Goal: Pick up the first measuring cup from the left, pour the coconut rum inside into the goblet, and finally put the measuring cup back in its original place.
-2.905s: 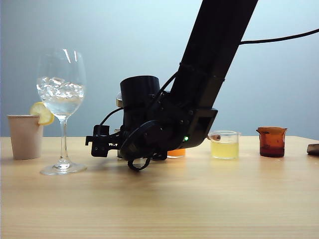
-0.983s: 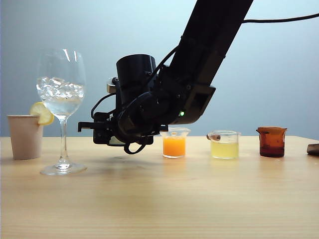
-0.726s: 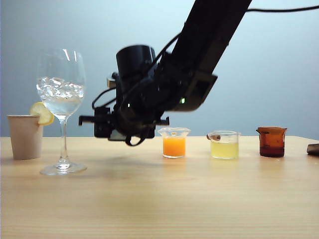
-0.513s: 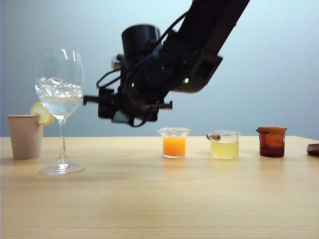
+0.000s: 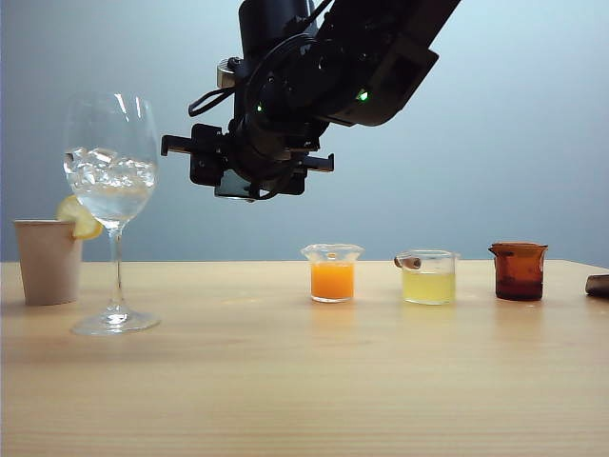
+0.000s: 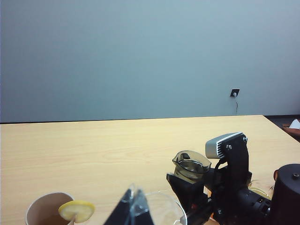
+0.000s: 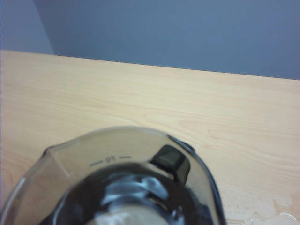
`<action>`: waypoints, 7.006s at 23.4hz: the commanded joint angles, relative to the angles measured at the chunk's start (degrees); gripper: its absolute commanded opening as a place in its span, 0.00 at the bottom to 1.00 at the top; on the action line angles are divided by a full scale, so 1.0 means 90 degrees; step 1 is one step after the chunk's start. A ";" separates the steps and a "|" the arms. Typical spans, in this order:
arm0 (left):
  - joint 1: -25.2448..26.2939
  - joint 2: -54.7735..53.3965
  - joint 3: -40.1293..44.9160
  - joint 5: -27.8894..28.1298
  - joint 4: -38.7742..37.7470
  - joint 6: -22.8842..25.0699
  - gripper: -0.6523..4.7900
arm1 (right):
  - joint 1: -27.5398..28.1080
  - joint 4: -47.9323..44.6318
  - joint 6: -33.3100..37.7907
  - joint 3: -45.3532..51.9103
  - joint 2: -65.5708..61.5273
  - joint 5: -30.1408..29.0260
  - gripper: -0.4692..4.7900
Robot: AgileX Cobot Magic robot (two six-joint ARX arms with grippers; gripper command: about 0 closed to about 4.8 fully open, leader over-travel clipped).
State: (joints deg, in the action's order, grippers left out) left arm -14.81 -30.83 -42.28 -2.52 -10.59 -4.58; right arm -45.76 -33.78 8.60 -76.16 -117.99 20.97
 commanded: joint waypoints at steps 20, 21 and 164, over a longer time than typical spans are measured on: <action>0.0007 0.0007 -0.0027 -0.0007 0.0036 0.0005 0.11 | -0.0126 0.0794 -0.0323 0.1078 0.1841 -0.0801 0.34; 0.0007 0.0007 -0.0027 -0.0007 0.0034 0.0007 0.11 | -0.0129 0.0879 -0.0323 0.1078 0.1911 -0.0884 0.34; 0.0002 -0.0899 -0.1088 -0.0299 -0.1855 0.0007 0.11 | -0.0522 0.2200 -0.8041 -0.0857 0.1523 -0.1729 0.23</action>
State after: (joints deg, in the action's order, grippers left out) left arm -14.83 -39.03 -51.92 -5.02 -28.08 -4.58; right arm -50.35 -12.14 -63.53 -83.37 -104.84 5.34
